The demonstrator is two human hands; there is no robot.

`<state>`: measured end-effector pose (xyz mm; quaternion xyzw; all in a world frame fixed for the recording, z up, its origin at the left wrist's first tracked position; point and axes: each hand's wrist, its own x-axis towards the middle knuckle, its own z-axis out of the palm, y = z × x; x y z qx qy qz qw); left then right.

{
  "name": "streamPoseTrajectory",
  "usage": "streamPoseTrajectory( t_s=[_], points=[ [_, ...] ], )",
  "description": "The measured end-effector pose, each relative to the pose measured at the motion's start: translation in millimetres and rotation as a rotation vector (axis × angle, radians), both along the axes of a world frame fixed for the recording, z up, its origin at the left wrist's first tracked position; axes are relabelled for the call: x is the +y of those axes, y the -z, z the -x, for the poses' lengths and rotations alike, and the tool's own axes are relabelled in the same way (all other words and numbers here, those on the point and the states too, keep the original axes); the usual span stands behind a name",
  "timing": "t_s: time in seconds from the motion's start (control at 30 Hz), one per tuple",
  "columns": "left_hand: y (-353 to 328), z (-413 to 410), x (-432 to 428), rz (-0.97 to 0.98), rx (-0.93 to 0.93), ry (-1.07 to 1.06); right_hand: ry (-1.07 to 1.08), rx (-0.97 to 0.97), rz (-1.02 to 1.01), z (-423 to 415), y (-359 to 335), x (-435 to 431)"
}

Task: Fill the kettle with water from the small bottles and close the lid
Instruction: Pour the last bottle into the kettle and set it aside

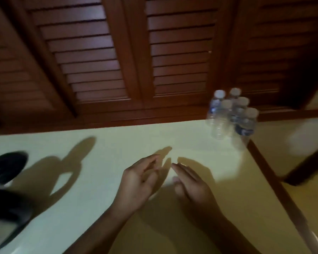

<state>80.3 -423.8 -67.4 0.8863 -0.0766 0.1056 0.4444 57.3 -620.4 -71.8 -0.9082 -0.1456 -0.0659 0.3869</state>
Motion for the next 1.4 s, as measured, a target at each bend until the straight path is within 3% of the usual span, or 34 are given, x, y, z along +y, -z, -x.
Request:
streamPoseTrajectory(
  t_s=[0.17,0.5,0.7,0.87,1.0,1.13,1.4],
  points=[
    [-10.2,58.4,75.0,0.018,-0.01,-0.17,-0.295,-0.011,-0.029,12.8,-1.3,80.9],
    [0.4,225.7,190.1,-0.017,0.003,-0.515,-0.669,0.022,-0.167,94.8,5.0,226.7],
    [-3.1,289.1,278.9,-0.014,-0.025,-0.596,-0.789,0.033,-0.183,142.3,6.4,312.3],
    [3.9,316.6,369.4,-0.021,-0.037,-0.614,-0.746,-0.054,-0.174,173.1,3.9,398.3],
    [5.3,321.1,441.1,-0.014,-0.049,-0.646,-0.651,-0.128,-0.05,175.9,11.8,469.3],
    [4.6,308.4,500.8,-0.004,-0.073,-0.701,-0.553,-0.213,0.207,161.2,17.7,527.8],
    [2.5,261.0,565.4,0.083,-0.058,-0.739,-0.515,-0.057,0.62,150.4,24.5,566.4]
  ],
)
